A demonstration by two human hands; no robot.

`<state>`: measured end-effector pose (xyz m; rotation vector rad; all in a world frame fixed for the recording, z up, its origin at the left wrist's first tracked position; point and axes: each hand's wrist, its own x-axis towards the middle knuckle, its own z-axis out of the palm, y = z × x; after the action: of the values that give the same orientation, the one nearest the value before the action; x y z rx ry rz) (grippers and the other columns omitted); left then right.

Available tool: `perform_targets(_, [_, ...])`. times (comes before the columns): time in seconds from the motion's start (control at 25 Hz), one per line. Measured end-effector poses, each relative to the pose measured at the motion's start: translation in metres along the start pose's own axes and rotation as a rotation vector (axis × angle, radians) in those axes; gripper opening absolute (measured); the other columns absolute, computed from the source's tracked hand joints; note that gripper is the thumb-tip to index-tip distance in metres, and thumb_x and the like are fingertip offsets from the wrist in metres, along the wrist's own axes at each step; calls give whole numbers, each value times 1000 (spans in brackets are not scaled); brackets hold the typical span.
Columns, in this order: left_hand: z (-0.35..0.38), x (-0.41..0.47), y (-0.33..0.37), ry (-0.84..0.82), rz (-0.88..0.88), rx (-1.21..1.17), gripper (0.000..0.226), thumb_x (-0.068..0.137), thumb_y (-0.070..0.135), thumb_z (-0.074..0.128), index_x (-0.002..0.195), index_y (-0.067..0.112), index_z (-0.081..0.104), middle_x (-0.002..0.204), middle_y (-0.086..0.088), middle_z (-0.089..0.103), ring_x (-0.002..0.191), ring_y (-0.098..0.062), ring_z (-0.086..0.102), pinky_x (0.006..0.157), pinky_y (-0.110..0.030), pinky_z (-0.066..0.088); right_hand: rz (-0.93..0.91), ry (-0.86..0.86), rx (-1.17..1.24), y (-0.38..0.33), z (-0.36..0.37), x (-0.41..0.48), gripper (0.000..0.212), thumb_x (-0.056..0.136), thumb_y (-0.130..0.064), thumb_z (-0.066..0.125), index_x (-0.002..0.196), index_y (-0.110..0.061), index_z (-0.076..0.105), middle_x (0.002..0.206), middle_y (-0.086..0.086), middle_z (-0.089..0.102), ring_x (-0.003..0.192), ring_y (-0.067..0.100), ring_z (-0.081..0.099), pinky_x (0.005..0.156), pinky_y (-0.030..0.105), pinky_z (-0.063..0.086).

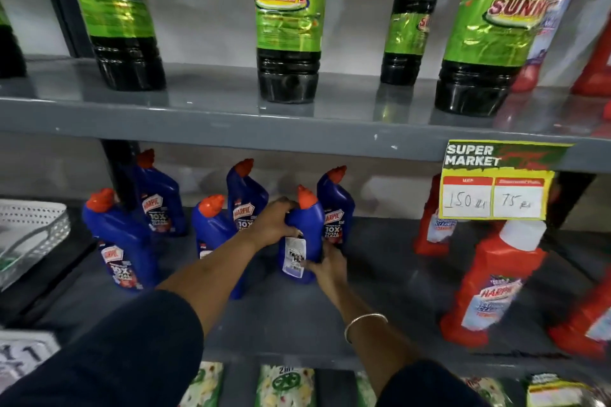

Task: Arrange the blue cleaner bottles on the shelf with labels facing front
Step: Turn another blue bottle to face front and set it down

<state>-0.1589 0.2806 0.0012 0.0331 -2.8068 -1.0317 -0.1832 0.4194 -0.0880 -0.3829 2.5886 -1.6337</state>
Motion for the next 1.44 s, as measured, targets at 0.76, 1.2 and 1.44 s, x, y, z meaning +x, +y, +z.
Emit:
perform_targets(0.76, [-23, -21, 61, 276, -284, -97, 46, 64, 34, 76, 91, 4, 53, 83, -9, 58, 78, -27, 59, 60, -31, 44, -85, 96, -172, -48, 8, -46, 110, 65, -36, 77, 144, -12, 5, 154, 6, 19, 140, 23, 23, 114, 38, 29])
perform_targets(1.2, [-40, -33, 15, -153, -177, -664, 55, 78, 5, 65, 127, 14, 42, 120, -3, 54, 112, -20, 49, 89, -39, 41, 55, -279, 397, -40, -29, -26, 67, 47, -5, 69, 112, -16, 54, 105, 11, 64, 101, 31, 59, 87, 40, 52])
perform_targets(1.44, [-6, -36, 11, 54, -96, -600, 55, 68, -1, 72, 117, 5, 47, 109, -12, 61, 96, -21, 57, 70, -23, 50, 24, -325, 294, -16, -38, -15, 80, 59, -1, 76, 130, -15, 42, 126, 14, 57, 115, 29, 55, 99, 49, 46])
